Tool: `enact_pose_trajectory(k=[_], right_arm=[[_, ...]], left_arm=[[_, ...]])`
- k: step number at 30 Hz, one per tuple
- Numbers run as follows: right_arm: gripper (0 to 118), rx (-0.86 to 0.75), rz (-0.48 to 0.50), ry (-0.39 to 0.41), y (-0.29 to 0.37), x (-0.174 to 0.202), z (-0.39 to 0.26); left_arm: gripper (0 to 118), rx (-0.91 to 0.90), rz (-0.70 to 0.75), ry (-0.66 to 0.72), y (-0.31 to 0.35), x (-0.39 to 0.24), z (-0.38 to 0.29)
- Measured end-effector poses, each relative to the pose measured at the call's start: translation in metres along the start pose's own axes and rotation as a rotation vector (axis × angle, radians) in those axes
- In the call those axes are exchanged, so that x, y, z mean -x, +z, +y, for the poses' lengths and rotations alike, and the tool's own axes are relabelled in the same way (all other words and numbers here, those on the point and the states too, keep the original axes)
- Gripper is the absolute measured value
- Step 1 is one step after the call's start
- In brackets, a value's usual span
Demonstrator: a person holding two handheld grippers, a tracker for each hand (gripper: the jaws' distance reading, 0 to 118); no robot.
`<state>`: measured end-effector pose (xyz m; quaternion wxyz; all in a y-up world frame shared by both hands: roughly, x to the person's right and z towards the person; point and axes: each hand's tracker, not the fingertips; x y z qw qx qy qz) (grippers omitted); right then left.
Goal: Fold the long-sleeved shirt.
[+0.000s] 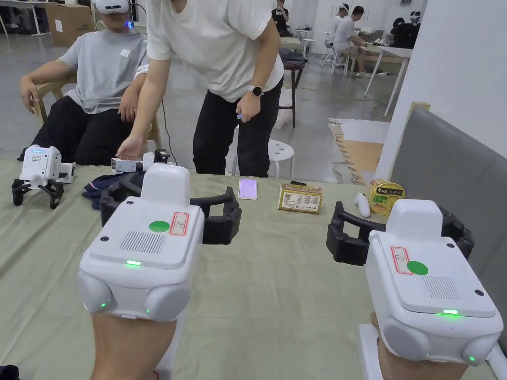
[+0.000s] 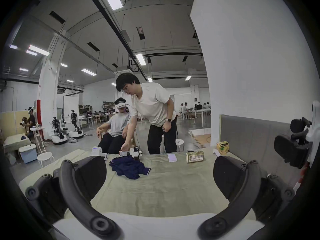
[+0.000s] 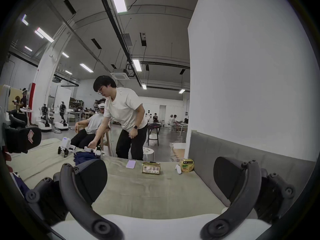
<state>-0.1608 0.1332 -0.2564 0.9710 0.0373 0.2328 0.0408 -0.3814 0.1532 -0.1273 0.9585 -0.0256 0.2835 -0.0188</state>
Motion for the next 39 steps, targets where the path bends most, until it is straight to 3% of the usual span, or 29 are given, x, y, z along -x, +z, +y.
enact_pose_trajectory(k=[13,34,39], right_arm=[[118,-0.005,0.007,-0.020,0.002,-0.001,-0.001],[118,-0.040,0.026,0.015,0.003,-0.011,0.001],[118,-0.036,0.040,-0.019,0.002,-0.017,0.003]], left_arm=[[111,-0.027,0.013,-0.019,0.008,0.002,0.002],[111,-0.029,0.033,-0.004,0.006,0.006,0.004],[111,-0.022,0.026,0.003,0.003,0.009,0.007]])
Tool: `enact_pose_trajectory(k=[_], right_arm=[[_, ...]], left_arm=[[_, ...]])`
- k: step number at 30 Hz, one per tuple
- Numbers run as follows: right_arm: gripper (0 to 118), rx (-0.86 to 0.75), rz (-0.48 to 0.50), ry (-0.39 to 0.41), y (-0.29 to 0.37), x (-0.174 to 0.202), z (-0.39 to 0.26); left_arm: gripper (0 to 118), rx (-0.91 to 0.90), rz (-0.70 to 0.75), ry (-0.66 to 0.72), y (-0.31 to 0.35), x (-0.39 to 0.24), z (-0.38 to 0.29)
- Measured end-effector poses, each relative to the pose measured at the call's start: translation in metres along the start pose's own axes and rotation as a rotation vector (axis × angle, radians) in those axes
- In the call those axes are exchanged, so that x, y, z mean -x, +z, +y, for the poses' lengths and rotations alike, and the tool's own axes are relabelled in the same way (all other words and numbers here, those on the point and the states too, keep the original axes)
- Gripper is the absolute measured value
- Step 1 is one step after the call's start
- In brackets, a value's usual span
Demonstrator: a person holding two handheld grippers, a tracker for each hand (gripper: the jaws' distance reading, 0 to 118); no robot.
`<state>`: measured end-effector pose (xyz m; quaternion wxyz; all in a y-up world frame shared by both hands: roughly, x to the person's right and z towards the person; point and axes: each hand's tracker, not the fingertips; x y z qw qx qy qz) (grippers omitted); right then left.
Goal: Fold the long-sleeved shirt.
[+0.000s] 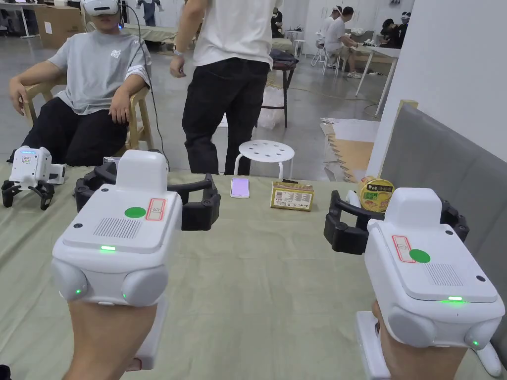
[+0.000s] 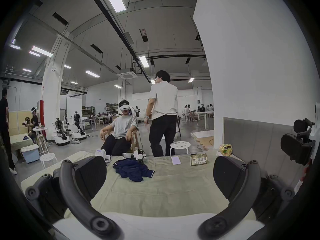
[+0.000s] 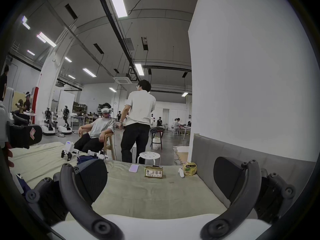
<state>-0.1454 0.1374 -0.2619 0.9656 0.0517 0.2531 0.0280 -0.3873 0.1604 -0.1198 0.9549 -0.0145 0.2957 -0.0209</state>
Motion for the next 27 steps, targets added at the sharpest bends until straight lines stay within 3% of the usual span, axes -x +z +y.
enact_pose_trajectory(k=[6,9,27], right_arm=[[118,0.011,-0.001,-0.006,-0.002,-0.002,0.002],[118,-0.005,-0.014,0.045,0.000,0.002,0.002],[118,0.043,-0.005,0.018,-0.002,-0.004,-0.010]], left_arm=[[111,-0.008,0.008,-0.006,-0.001,0.001,0.003],[111,-0.021,-0.002,0.017,0.000,0.001,0.004],[111,-0.056,0.022,-0.010,0.001,-0.004,0.000]])
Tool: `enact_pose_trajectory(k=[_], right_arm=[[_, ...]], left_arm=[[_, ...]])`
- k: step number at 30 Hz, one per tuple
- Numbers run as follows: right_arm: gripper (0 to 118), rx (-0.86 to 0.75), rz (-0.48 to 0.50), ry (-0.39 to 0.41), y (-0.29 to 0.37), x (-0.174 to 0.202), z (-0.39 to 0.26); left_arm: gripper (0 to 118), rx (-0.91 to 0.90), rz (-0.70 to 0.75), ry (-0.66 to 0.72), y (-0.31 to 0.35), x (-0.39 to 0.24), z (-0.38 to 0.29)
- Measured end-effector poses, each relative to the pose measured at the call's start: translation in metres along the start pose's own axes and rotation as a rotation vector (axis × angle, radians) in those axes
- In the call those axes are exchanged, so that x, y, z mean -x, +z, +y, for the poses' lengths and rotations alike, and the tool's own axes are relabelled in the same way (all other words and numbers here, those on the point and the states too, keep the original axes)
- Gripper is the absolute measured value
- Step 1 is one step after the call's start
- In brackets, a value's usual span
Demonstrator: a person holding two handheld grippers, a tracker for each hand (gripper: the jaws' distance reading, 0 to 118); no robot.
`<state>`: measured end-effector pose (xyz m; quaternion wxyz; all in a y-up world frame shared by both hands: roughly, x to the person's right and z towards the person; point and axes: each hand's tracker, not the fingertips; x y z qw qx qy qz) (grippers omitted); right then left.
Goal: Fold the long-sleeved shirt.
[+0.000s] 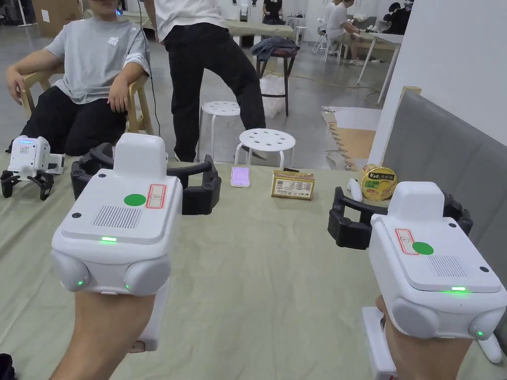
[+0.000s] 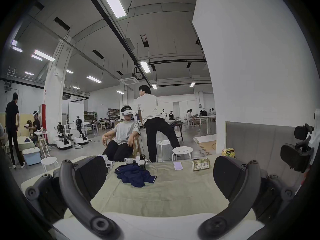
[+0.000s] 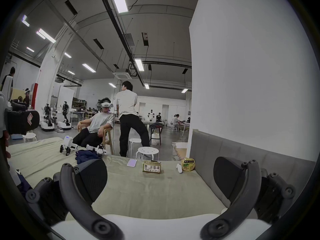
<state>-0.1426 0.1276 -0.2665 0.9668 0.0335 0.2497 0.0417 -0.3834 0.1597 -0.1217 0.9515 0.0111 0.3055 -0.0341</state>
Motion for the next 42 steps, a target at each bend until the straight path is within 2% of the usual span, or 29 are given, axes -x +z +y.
enact_pose_trajectory(k=[5,8,16,18,22,25,29,32,36,40,42], right_arm=[[118,-0.006,-0.006,0.015,0.000,-0.002,-0.002],[118,-0.007,0.003,0.017,0.001,-0.003,-0.001],[118,-0.001,0.030,0.039,0.002,-0.002,-0.002],[118,0.007,0.046,0.028,0.002,-0.003,-0.003],[118,0.007,0.040,0.048,0.001,-0.001,-0.003],[118,0.010,0.043,0.026,0.000,-0.004,-0.001],[118,0.013,0.035,0.015,-0.001,-0.006,0.000],[118,0.020,0.029,0.019,-0.002,-0.006,0.000],[118,0.018,0.027,0.022,-0.002,-0.007,0.000],[118,0.019,0.026,0.029,-0.002,-0.007,0.000],[118,0.024,0.029,0.016,-0.002,-0.008,-0.001]], left_arm=[[111,0.020,-0.024,0.027,-0.001,0.001,0.000],[111,0.042,0.034,0.035,-0.003,-0.002,0.000],[111,0.054,-0.010,0.018,0.000,-0.005,-0.002],[111,0.050,-0.060,0.030,0.002,-0.004,0.000],[111,0.062,-0.061,0.059,0.004,-0.004,0.010],[111,0.078,-0.031,0.071,0.002,-0.005,0.015],[111,0.051,-0.137,0.114,0.010,0.003,0.017],[111,0.064,-0.028,0.058,0.007,-0.005,0.015],[111,0.082,-0.054,0.084,0.007,-0.002,0.013],[111,0.086,0.044,0.080,0.003,-0.004,0.010],[111,0.088,0.035,0.106,0.003,0.000,0.010]])
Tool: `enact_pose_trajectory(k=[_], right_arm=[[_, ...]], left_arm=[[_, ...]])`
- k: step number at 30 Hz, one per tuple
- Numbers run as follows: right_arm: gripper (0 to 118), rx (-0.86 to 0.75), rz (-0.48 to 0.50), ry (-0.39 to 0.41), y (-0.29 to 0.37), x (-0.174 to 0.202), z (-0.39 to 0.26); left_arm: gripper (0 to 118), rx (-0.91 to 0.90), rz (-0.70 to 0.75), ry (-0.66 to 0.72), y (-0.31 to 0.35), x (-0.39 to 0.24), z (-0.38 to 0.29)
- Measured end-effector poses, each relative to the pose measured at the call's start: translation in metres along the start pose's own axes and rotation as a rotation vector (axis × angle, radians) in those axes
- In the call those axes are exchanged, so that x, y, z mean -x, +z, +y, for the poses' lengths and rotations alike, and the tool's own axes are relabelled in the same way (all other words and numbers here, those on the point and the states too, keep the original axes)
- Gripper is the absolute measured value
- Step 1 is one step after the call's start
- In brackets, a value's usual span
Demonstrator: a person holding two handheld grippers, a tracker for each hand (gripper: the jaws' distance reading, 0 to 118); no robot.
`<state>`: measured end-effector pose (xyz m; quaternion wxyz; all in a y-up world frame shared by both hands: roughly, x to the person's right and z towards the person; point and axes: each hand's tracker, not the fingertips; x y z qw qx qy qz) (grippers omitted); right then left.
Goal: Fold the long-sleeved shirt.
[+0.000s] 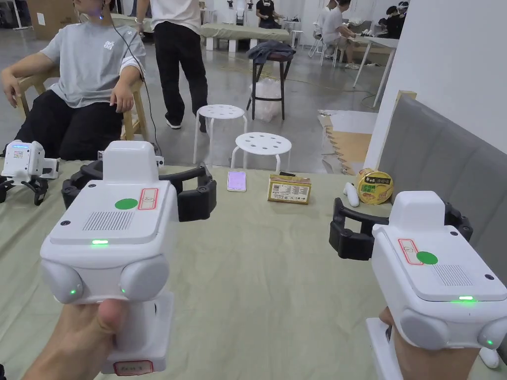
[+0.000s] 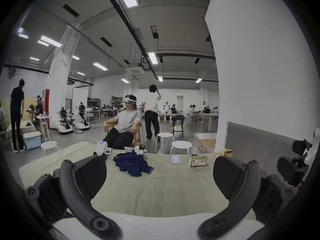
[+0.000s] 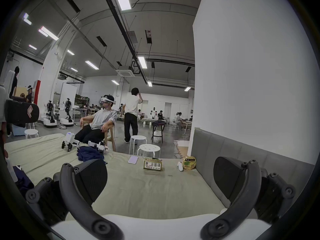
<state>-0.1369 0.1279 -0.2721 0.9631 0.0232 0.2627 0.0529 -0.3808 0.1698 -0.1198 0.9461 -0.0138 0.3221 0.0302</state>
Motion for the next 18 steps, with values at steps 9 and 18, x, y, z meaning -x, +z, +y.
enact_pose_trajectory(k=[9,18], right_arm=[[118,0.001,-0.006,-0.014,-0.001,-0.002,0.000],[118,-0.018,-0.010,0.002,0.002,-0.001,0.004]], left_arm=[[111,0.009,-0.007,-0.028,0.001,0.000,-0.001],[111,0.003,-0.029,-0.069,0.007,0.002,-0.014]])
